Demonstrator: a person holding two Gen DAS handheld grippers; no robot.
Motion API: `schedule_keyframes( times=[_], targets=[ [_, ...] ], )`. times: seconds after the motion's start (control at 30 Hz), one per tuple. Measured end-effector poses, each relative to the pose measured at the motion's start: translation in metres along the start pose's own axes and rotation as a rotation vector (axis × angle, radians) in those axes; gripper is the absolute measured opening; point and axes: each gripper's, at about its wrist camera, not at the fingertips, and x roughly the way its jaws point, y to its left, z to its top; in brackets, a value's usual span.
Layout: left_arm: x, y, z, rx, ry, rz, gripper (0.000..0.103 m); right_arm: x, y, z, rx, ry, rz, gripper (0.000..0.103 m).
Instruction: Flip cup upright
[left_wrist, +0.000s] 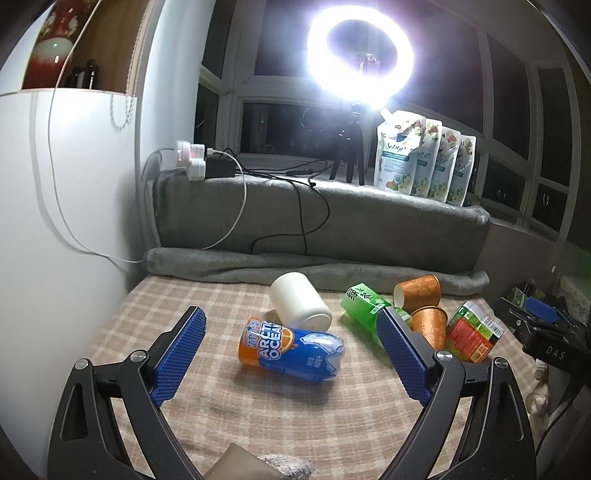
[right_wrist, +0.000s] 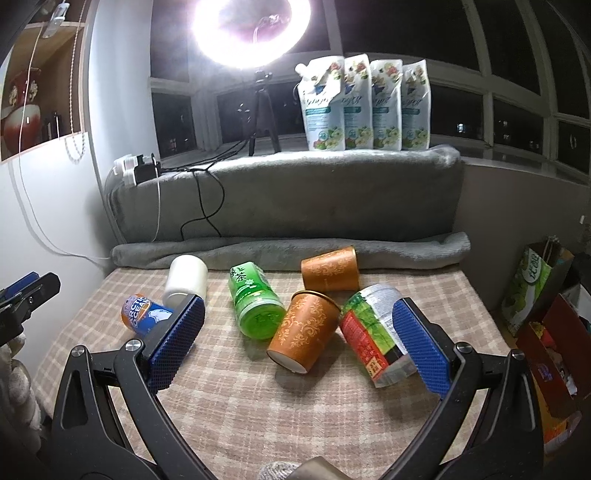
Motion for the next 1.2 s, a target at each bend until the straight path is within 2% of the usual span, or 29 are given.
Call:
schedule_keyframes(
  times=[0.2, 0.37, 0.47, 0.7, 0.93, 1.2],
  targets=[
    [0.005, 0.007, -0.005, -0.006, 0.032, -0.001, 0.094, 0.027, 0.003, 0.012, -0.022, 0.074, 0.075, 0.103],
    [0.015, 0.02, -0.014, -0.038, 0.104, -0.024, 0.094, 0.066, 0.007, 0.025, -0.051, 0.186, 0.152, 0.103],
    [0.019, 0.029, -0.021, -0.06, 0.151, -0.03, 0.094, 0.094, 0.013, 0.035, -0.069, 0.264, 0.19, 0.097],
    [0.022, 0.049, -0.033, -0.111, 0.225, -0.023, 0.094, 0.152, 0.042, 0.05, -0.15, 0.413, 0.268, 0.092],
    [0.022, 0.066, -0.043, -0.155, 0.269, -0.014, 0.094, 0.205, 0.061, 0.04, -0.212, 0.557, 0.24, 0.087],
    [0.023, 0.074, -0.045, -0.175, 0.279, -0.008, 0.094, 0.234, 0.063, 0.031, -0.242, 0.627, 0.208, 0.087]
  ],
)
